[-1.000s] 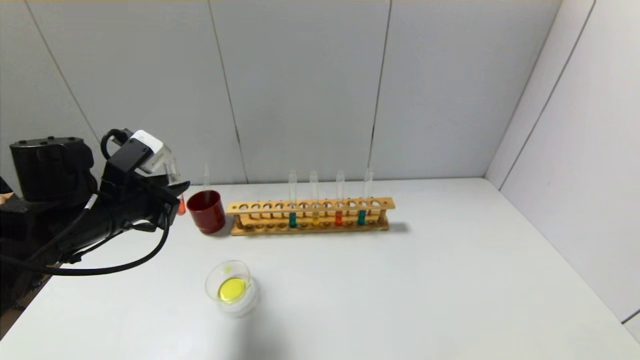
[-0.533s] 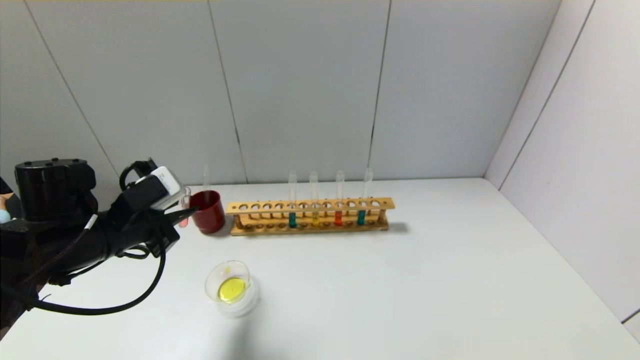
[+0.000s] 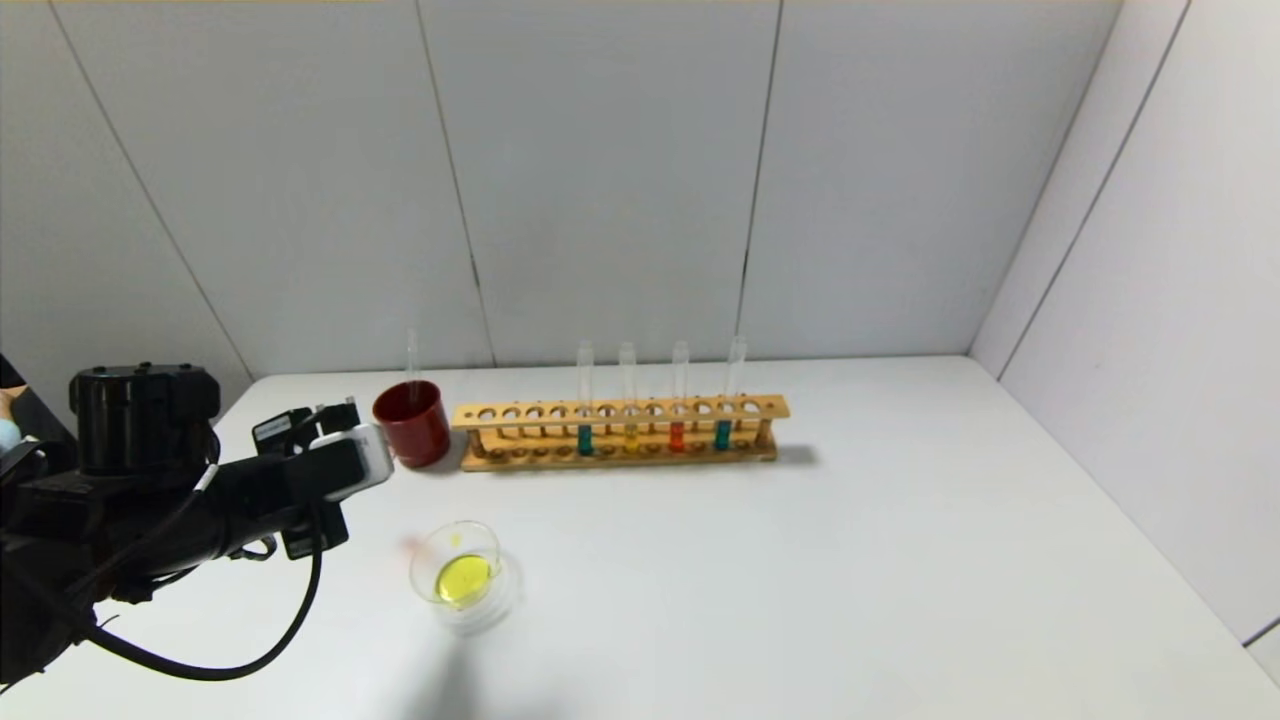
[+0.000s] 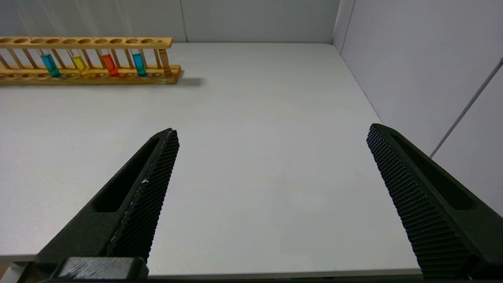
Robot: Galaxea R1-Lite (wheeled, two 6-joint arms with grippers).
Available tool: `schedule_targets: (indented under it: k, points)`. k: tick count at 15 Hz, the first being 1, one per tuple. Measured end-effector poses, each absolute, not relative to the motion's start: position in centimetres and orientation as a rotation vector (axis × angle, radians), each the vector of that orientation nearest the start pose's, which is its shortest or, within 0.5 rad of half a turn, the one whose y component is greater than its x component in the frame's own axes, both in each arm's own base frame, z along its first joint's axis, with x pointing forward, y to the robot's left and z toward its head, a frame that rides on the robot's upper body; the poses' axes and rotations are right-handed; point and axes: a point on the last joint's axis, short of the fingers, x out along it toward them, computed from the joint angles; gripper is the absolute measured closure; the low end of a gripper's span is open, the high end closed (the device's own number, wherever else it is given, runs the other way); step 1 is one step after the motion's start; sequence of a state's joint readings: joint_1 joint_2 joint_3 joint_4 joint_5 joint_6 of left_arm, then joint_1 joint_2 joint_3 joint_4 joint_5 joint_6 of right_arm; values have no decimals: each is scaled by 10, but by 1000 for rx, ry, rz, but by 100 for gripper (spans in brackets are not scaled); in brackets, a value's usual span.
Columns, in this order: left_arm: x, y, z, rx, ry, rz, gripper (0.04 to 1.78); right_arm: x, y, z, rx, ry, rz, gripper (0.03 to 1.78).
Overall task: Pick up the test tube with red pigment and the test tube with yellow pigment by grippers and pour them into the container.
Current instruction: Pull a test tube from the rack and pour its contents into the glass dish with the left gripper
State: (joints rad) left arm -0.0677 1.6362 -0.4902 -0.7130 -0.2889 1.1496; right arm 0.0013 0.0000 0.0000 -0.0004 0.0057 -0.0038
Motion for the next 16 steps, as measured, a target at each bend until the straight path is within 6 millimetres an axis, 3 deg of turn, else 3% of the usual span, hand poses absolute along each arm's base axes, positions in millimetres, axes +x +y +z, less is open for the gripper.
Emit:
schedule_targets:
  k: [16]
  points:
    - [258, -18, 105, 1484, 128, -638, 151, -23, 0, 75, -4, 0, 7, 6]
